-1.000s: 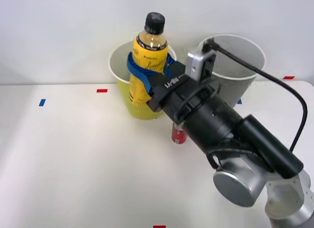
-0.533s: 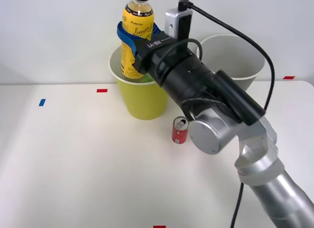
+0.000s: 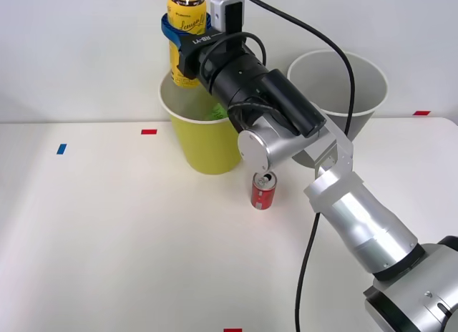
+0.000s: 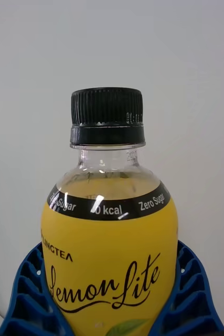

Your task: Put cans in the gray bin, plastic bottles in the light green bin

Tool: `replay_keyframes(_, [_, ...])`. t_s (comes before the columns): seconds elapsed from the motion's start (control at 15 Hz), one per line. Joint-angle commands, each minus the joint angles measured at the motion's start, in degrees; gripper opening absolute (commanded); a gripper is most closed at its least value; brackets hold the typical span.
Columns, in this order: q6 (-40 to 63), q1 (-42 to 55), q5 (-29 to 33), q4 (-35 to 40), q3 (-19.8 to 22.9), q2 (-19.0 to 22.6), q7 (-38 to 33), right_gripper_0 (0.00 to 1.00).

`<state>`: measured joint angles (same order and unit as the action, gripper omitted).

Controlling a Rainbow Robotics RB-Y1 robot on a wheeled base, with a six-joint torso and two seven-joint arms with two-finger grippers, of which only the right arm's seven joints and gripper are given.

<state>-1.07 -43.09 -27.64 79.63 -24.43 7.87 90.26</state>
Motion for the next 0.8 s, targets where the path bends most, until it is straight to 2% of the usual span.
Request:
replay_keyframes(0.07, [-0.1,-0.1,0.0,-0.1,0.0,0.8,0.0,0.13])
replay_keyframes(0.2, [-0.1,-0.1,0.1,-0.1,-0.1,0.9,0.1,0.77])
replay_keyframes(0.27, [-0.1,-0.1,0.1,-0.1,-0.1,0.7,0.1,0.98])
replay_keyframes(0.8, [-0.1,0.0,1.2,-0.1,-0.1,0.6,1.4,1.0])
